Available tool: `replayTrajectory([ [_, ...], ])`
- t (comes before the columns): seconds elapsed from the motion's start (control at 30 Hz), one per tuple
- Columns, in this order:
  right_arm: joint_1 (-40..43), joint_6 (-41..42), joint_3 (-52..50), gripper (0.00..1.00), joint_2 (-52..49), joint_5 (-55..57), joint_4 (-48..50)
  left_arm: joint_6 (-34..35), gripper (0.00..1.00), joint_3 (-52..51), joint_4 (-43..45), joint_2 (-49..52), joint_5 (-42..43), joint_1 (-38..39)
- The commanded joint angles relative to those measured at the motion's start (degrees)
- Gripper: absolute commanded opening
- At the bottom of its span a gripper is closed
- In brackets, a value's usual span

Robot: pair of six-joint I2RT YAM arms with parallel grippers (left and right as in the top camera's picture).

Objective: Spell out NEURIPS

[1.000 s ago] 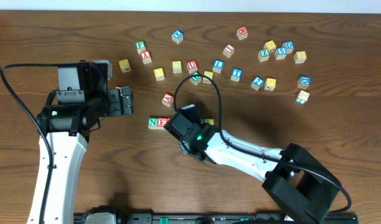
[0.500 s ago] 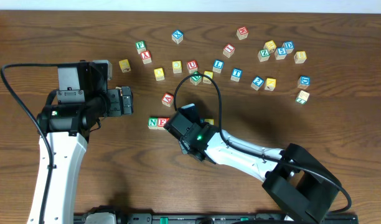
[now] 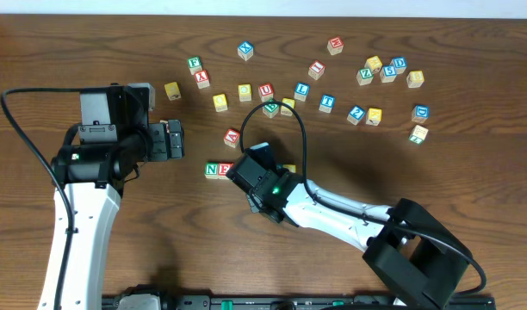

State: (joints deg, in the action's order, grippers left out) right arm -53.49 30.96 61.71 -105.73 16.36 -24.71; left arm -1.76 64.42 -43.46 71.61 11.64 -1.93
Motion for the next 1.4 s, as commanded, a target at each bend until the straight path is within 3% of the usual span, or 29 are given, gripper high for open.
replayTrajectory([
  [0.0,-0.5,0.0,-0.4,0.01,-0.4,1.0,0.1,-0.6,0.98,1.3,0.0,-0.1,-0.4,-0.3],
  [1.37,0.4,-0.4,-0.7,0.01,-1.3,-0.3,1.8,-0.6,0.98,1.3,0.0,-0.1,-0.4,-0.3],
])
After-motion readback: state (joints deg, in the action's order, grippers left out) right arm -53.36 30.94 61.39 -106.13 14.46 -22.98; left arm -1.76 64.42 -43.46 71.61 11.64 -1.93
